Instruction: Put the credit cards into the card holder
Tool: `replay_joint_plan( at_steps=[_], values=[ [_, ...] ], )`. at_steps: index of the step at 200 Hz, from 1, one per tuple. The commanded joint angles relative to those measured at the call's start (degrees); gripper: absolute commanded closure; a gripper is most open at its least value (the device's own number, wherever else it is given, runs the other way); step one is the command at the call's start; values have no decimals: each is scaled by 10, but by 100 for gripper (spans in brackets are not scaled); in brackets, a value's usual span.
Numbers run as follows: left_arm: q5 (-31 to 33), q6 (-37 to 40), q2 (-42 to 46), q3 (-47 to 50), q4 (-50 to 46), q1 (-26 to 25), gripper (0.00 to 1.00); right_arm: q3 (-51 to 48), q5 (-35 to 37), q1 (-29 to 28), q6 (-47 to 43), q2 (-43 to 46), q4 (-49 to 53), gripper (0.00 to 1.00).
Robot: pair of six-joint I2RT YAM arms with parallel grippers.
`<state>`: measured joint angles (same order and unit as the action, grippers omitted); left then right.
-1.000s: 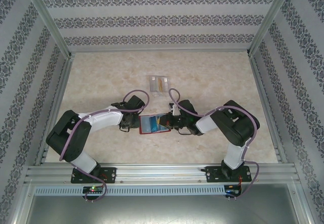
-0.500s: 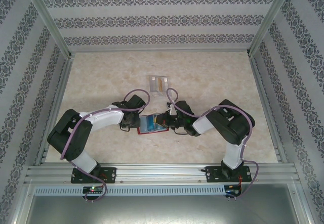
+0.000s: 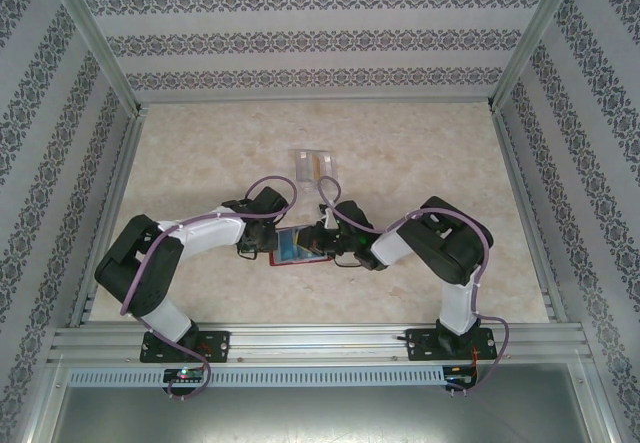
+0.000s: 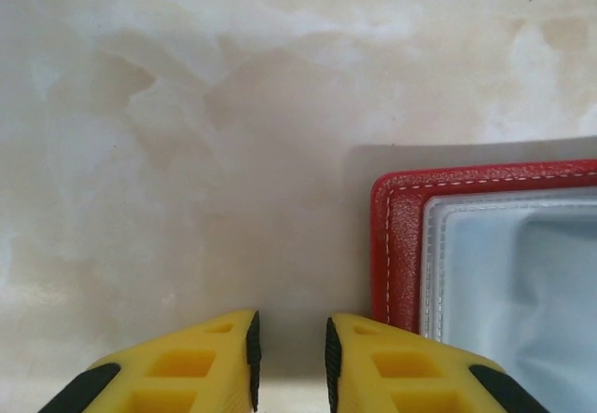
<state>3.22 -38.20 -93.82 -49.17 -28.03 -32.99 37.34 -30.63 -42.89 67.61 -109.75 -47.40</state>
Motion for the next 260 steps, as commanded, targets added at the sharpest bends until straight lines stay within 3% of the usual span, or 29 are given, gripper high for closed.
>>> replay_joint_plan(
  at_steps=[1,57,82,110,182,220,260],
  values=[
    [-58,-14,-57,11,82,-10,75,19,-3,-13,7,-19,0,90],
    [-44,-18,-52,7,73,-9,70,21,8,-4,-29,16,97,74],
    [-27,-24,-43,8,56,-6,69,16,16,-2,-46,49,129,71],
    [-60,-30,-14,35,86,12,66,12,37,-4,-53,77,162,69],
    [-82,-49,-10,74,135,20,67,13,84,-10,-80,92,218,73],
    [-92,-49,-21,74,143,20,69,25,90,-19,-82,83,230,85],
    [-103,-47,-29,71,152,20,71,46,89,-38,-80,56,230,88]
  ],
)
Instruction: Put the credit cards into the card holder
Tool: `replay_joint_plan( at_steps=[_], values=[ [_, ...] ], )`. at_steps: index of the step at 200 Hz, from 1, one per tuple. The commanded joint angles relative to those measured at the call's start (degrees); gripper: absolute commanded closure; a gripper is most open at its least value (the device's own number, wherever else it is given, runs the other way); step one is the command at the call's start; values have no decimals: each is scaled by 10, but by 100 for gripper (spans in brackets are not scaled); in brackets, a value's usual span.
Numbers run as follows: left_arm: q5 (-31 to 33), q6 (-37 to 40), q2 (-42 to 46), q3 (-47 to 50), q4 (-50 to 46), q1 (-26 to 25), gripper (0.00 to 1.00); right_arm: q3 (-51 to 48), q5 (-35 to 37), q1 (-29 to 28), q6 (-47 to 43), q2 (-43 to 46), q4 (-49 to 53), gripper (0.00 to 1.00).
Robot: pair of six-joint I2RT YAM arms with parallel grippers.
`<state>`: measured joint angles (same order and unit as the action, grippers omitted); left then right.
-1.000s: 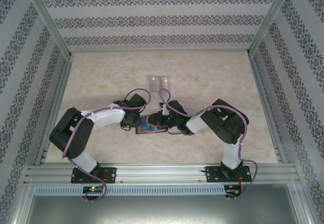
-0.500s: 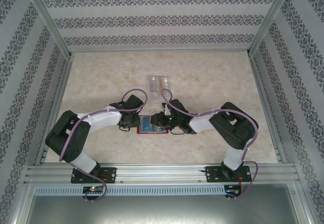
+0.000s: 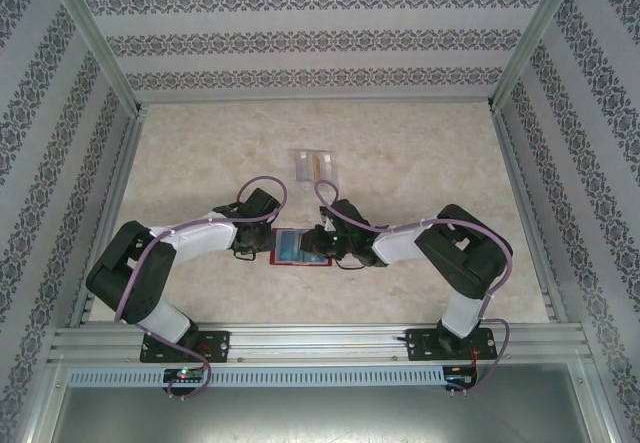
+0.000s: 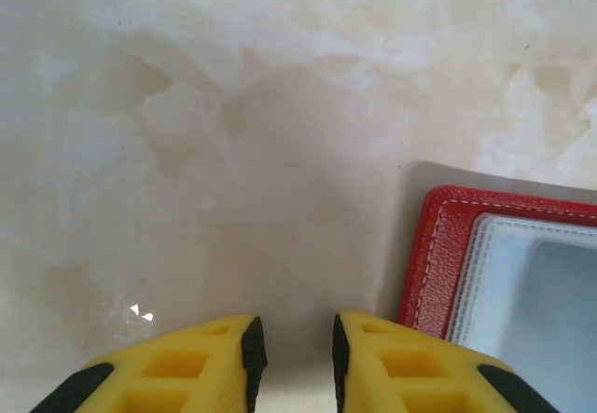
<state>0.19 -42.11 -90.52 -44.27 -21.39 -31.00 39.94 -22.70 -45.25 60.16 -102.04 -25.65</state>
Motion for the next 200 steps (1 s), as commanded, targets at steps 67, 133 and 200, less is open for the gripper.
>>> replay_joint_plan(
  at_steps=[67,133,200],
  values=[
    [-95,-15,-62,35,117,-1,73,59,5,-33,-14,-54,17,94],
    [-88,-12,-60,28,100,0,73,62,55,-33,-53,28,129,84],
    [-92,-12,-66,27,101,0,74,78,87,-44,-54,12,153,77]
  ],
)
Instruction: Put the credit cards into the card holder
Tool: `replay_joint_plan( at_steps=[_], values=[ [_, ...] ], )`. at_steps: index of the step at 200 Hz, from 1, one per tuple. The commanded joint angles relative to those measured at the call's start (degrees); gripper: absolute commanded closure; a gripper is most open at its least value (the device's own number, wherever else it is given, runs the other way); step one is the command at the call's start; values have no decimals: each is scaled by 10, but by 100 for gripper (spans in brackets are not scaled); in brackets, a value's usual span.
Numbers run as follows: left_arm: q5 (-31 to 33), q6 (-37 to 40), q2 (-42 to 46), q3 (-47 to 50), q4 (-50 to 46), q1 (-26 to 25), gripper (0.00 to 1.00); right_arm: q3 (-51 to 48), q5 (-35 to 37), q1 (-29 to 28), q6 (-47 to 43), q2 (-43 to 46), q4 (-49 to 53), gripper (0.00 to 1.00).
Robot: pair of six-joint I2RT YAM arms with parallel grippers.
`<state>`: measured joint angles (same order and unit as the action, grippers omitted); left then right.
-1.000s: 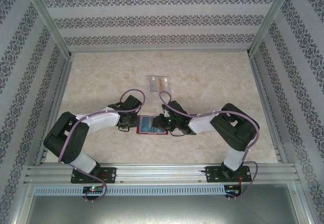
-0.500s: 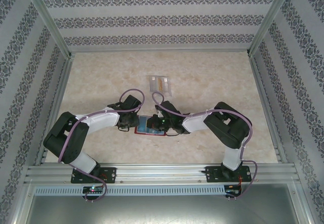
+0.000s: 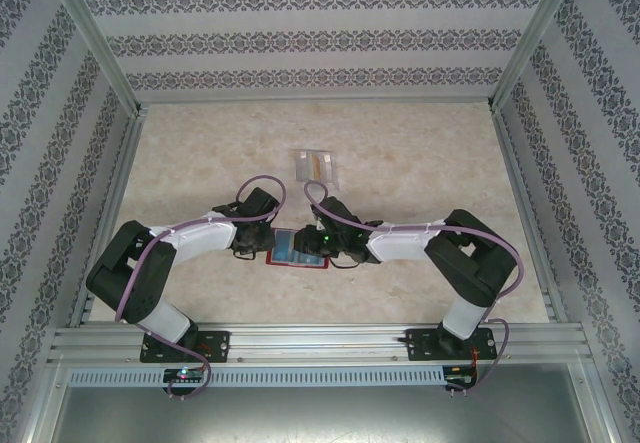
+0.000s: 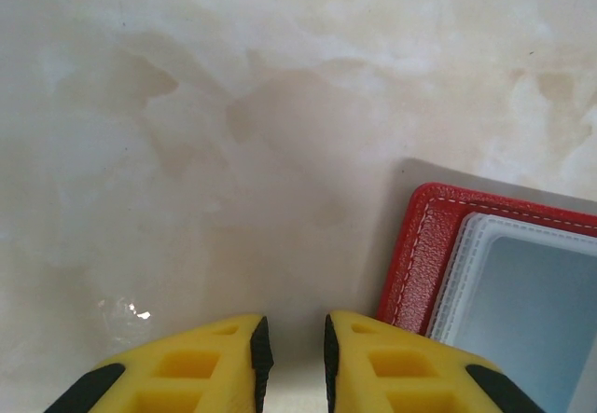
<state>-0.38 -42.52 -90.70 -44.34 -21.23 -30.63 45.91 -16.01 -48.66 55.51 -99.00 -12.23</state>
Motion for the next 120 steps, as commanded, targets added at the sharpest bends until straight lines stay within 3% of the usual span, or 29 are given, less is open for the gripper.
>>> replay_joint_plan(
  at_steps=[1,120],
  values=[
    [-87,-8,-64,27,99,-4,74,19,20,-10,-8,-19,19,77],
    [-100,-3,-76,22,107,-4,74,62,9,-11,-9,-78,35,80]
  ],
)
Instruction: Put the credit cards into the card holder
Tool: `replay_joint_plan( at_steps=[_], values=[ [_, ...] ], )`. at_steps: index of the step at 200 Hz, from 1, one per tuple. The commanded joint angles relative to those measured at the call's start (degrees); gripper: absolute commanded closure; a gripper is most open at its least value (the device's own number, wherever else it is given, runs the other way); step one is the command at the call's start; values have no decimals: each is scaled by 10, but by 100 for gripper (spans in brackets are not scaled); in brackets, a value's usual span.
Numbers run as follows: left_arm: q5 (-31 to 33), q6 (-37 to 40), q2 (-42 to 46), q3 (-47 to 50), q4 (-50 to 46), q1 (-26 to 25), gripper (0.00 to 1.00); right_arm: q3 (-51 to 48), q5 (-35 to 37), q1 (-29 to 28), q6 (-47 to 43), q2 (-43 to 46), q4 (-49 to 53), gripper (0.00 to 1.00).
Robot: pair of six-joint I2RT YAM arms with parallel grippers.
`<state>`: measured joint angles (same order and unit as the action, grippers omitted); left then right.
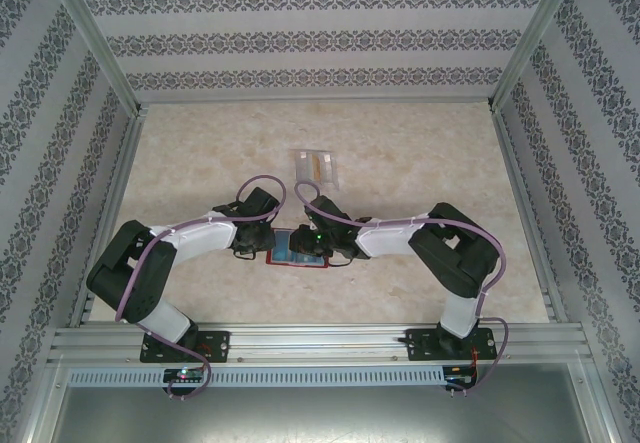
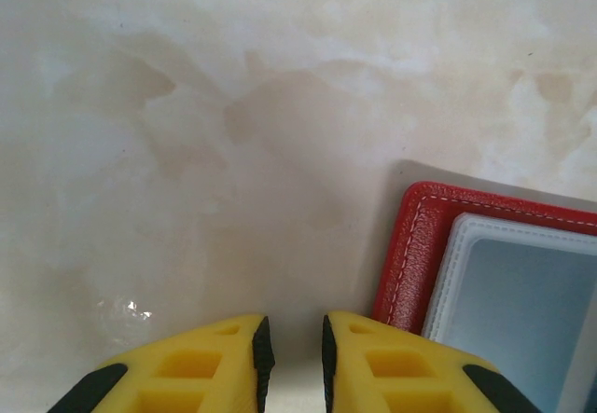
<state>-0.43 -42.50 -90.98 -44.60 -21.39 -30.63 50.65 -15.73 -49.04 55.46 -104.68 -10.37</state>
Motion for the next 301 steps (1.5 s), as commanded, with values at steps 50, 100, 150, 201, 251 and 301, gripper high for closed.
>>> replay_joint_plan(
  at_steps=[50,100,150,201,251,301],
  values=[
    [-110,-4,-79,23,119,-4,75,27,-5,-10,-8,-33,4,81],
    [-107,0,-70,16,109,-2,74,28,-30,-10,-8,-37,-35,80],
    [-122,-5,-57,21,118,7,69,4,-10,-7,-34,5,-29,79],
    [-118,4,-10,12,78,18,68,-51,22,7,-55,83,-8,72],
    [-109,14,34,20,61,18,64,-84,31,17,-55,138,48,65],
    [-109,11,36,29,70,18,63,-82,75,9,-14,144,134,58]
  ],
)
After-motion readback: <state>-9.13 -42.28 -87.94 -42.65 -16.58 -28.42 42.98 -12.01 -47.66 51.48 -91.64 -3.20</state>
